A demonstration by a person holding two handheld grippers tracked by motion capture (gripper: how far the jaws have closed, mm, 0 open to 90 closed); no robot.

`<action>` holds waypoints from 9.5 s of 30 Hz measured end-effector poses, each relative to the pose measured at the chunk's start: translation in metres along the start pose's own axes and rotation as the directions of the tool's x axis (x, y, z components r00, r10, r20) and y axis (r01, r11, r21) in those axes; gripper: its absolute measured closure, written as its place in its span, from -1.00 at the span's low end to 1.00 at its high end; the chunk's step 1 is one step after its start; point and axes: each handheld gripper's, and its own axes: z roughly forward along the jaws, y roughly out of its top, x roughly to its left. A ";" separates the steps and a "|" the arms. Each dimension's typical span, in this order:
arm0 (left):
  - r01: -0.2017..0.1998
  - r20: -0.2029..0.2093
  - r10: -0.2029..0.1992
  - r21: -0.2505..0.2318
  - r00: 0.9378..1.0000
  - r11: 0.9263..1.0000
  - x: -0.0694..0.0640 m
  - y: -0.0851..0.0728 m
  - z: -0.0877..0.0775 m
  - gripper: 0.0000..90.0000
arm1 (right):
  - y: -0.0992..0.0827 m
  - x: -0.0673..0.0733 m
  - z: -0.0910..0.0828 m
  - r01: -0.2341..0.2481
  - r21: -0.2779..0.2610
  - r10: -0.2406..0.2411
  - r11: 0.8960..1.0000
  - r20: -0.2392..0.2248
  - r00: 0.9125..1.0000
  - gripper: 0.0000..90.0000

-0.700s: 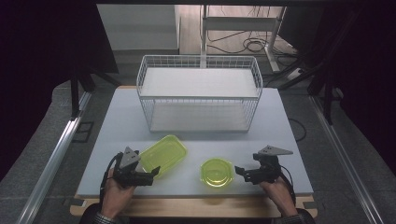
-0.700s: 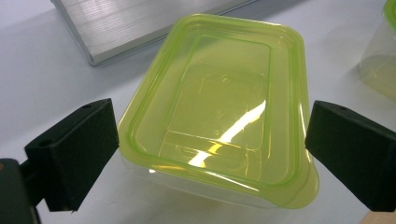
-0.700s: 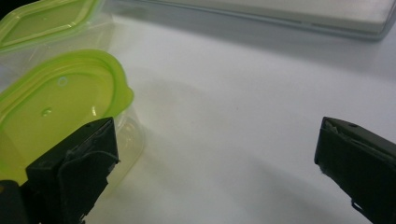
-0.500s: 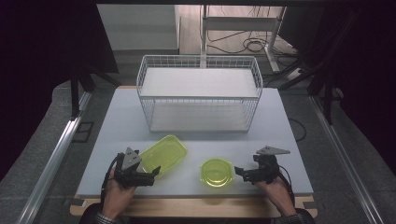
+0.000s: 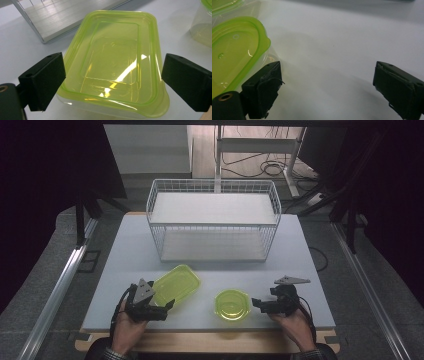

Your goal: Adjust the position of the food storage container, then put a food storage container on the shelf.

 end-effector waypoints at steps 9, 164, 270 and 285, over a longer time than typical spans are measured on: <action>-0.012 0.029 0.012 0.009 1.000 1.000 -0.003 0.001 0.002 -0.87 | 0.004 0.005 -0.003 0.045 0.002 -0.045 0.999 0.024 0.999 -0.56; 0.154 -0.014 -0.155 0.205 0.988 0.967 0.042 -0.014 0.005 0.96 | 0.051 0.036 0.033 0.206 0.007 -0.204 0.979 -0.090 0.975 0.97; -0.070 0.078 0.060 0.140 0.995 0.988 -0.008 -0.010 0.017 -0.97 | 0.036 0.033 0.030 0.122 -0.053 -0.129 0.991 -0.138 0.982 -0.86; -0.107 0.066 0.098 0.155 0.993 0.982 -0.011 -0.010 0.020 -0.97 | 0.060 0.035 0.052 -0.001 0.039 0.009 0.999 -0.212 0.977 -0.32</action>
